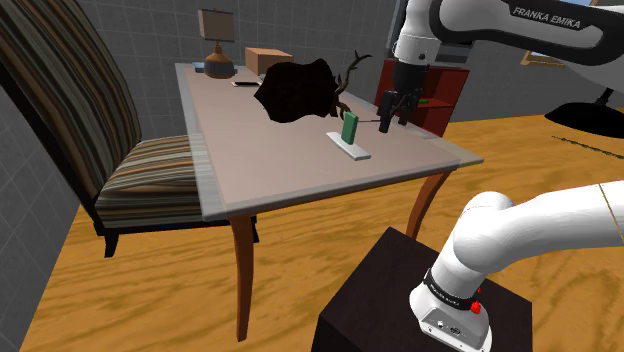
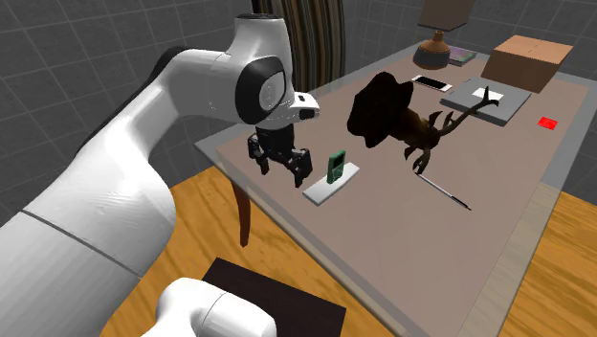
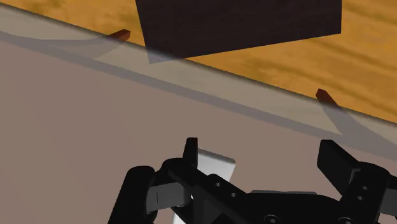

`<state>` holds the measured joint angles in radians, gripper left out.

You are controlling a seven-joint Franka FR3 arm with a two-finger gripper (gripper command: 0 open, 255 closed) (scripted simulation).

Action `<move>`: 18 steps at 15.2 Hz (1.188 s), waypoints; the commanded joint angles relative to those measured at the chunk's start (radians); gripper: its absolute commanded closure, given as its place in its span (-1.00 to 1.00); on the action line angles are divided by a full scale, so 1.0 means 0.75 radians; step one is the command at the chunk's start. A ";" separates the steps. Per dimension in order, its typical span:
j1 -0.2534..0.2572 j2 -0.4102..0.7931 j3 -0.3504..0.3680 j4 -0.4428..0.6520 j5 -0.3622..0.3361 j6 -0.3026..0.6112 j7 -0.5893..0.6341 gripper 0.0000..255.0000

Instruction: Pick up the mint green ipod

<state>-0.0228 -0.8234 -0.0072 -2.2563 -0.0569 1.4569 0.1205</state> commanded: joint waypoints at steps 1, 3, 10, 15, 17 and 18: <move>0.000 0.000 0.000 0.000 0.000 0.000 0.000 -1.00; 0.039 0.050 -0.086 0.016 -0.038 0.057 -0.179 -1.00; 0.204 0.310 -0.371 0.172 -0.084 0.229 -0.798 -1.00; 0.333 0.561 -0.549 0.369 -0.010 0.297 -1.251 -1.00; 0.372 0.651 -0.600 0.446 0.034 0.304 -1.401 -1.00; 0.370 0.648 -0.600 0.425 0.033 0.322 -1.402 -1.00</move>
<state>0.2483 -0.3512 -0.4466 -1.9410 -0.0391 1.6887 -0.8968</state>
